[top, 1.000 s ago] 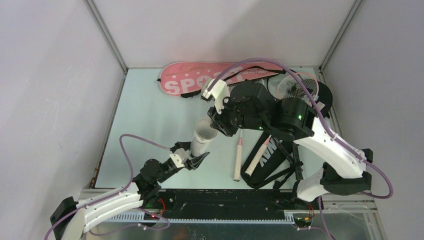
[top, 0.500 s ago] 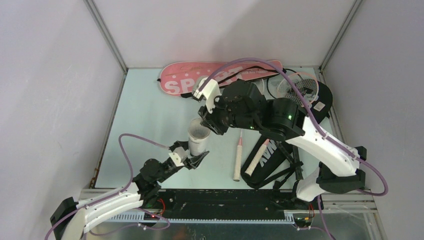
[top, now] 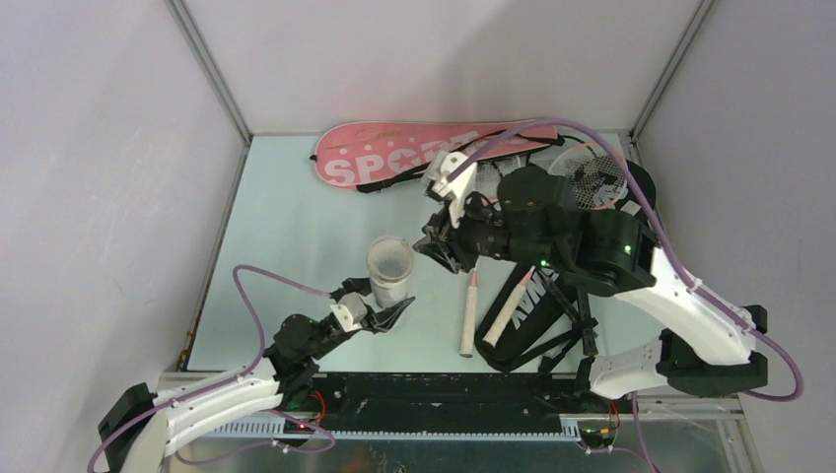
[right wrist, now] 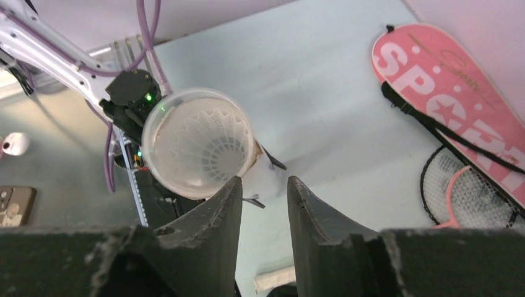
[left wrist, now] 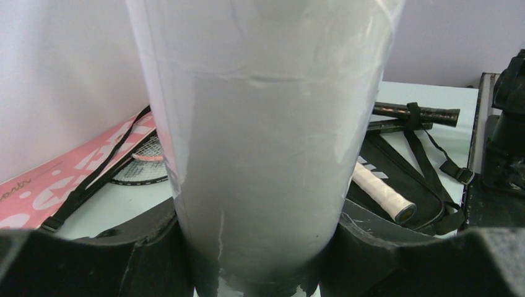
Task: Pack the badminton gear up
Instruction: Close the lid on the shuttle tube.
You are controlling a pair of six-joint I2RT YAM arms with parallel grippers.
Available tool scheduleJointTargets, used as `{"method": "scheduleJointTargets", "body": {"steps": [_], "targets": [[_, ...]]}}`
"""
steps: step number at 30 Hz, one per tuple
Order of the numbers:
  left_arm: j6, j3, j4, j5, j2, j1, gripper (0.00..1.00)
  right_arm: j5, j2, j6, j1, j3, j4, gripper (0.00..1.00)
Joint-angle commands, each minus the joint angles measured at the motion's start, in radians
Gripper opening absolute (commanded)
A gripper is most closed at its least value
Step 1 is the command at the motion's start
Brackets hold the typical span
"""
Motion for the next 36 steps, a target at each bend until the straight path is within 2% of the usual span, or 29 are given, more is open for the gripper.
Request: {"method": "scheduleJointTargets", "body": {"steps": [1, 6, 25, 36], "targets": [[0.029, -0.019, 0.120, 0.023, 0.003, -0.006, 0.41, -0.024, -0.049, -0.009, -0.002, -0.015, 0.148, 0.36], [0.028, -0.019, 0.108, 0.033, 0.008, -0.006, 0.41, -0.080, 0.006, -0.009, -0.007, 0.031, 0.106, 0.32], [0.028, 0.038, 0.086, 0.039, 0.065, -0.006, 0.41, -0.234, 0.086, -0.053, -0.006, 0.130, 0.101, 0.32], [0.034, 0.045, 0.069, 0.037, 0.064, -0.006, 0.41, -0.237, 0.178, -0.101, -0.004, 0.191, -0.069, 0.31]]}}
